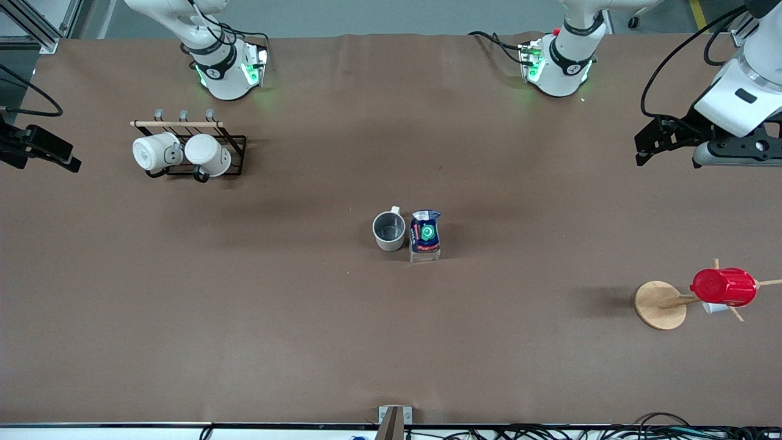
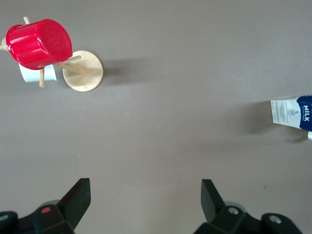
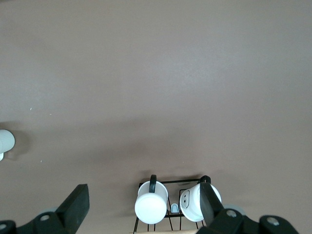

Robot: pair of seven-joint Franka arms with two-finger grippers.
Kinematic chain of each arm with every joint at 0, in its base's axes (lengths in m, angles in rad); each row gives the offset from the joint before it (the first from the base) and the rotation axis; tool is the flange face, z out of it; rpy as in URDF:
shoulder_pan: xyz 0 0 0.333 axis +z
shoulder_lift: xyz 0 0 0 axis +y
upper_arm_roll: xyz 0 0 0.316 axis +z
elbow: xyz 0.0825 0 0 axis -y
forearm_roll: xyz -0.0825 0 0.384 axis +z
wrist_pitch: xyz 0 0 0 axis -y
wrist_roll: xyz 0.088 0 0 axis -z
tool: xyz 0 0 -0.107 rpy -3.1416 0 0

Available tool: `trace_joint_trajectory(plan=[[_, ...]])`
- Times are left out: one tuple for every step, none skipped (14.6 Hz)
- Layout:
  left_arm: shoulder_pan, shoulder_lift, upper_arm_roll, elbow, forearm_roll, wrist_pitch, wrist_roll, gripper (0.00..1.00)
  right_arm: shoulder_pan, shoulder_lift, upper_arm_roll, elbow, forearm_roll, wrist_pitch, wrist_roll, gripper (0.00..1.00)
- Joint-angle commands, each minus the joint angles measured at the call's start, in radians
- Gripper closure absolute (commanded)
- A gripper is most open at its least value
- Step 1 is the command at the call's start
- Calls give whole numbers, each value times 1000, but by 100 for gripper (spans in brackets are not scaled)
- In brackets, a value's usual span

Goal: Place cup and milk on table

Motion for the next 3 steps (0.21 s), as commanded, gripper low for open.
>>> trace_joint_trajectory(plan=[[10,-1,-2,30,-13,-39,17,0,-17,2,14,9,-11,-13,-12,0],[10,-1,-2,36,-10,-42,14,0,-17,2,14,9,-11,-13,-12,0],[10,-1,-4,36,-10,-42,13,0,-17,2,14,9,-11,-12,-12,0]])
